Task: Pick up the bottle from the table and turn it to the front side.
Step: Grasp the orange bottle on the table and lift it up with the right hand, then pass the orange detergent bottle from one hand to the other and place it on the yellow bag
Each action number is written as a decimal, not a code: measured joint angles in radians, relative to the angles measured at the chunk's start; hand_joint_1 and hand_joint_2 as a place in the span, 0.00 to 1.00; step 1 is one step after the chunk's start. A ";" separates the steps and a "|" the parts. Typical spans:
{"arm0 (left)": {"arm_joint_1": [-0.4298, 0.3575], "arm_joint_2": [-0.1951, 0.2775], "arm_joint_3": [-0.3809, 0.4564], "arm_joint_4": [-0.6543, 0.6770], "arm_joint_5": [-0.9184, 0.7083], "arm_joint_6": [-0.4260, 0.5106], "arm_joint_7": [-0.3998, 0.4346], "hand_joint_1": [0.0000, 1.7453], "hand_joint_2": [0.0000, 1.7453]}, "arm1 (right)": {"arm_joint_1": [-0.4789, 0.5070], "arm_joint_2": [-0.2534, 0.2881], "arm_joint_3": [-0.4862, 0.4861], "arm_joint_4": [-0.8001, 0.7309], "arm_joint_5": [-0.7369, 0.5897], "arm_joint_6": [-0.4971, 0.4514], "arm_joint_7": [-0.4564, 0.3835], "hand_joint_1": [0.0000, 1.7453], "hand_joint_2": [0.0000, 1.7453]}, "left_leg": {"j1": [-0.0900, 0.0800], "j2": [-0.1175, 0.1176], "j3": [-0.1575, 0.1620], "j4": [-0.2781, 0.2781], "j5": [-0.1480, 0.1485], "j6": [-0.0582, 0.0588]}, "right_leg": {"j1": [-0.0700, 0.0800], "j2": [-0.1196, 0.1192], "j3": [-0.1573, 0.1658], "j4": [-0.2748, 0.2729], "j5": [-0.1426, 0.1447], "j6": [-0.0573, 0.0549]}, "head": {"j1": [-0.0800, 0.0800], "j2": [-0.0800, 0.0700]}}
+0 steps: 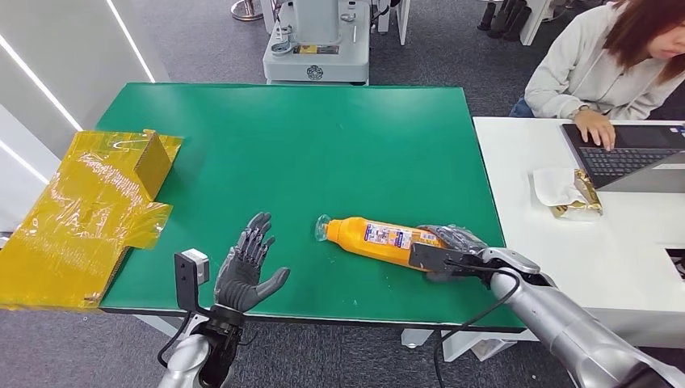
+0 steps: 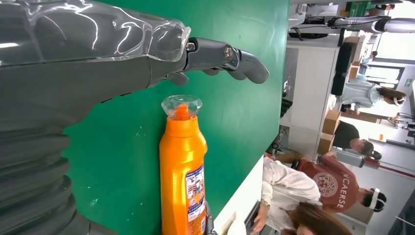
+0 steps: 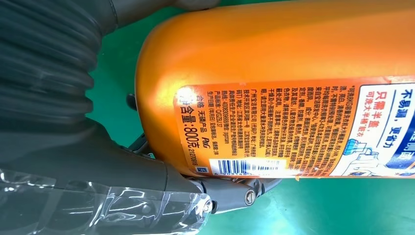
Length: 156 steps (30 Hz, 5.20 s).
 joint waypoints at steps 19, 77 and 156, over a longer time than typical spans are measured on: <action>0.002 0.000 0.000 0.000 -0.003 -0.008 -0.008 0.00 1.00 | 0.064 -0.009 -0.042 -0.039 -0.032 -0.075 -0.035 1.00 1.00 | 0.000 -0.001 0.000 0.000 0.000 0.000 | 0.000 -0.001 0.000 0.000 0.000 0.000 | 0.000 0.000; -0.340 0.003 -0.070 0.189 0.030 -0.096 0.040 0.00 1.00 | 0.605 0.308 -0.611 -0.592 -0.143 -0.371 -0.285 1.00 1.00 | 0.001 -0.002 -0.002 0.000 -0.005 -0.004 | 0.001 -0.002 -0.001 0.001 -0.006 -0.003 | -0.002 0.000; -0.810 -0.115 -0.280 0.650 0.215 -0.032 0.128 0.00 1.00 | 0.193 0.412 -0.464 -0.147 -0.092 -0.508 -0.298 1.00 1.00 | 0.000 -0.003 -0.003 0.000 0.001 -0.003 | 0.001 -0.002 -0.002 0.001 -0.001 -0.003 | -0.003 0.000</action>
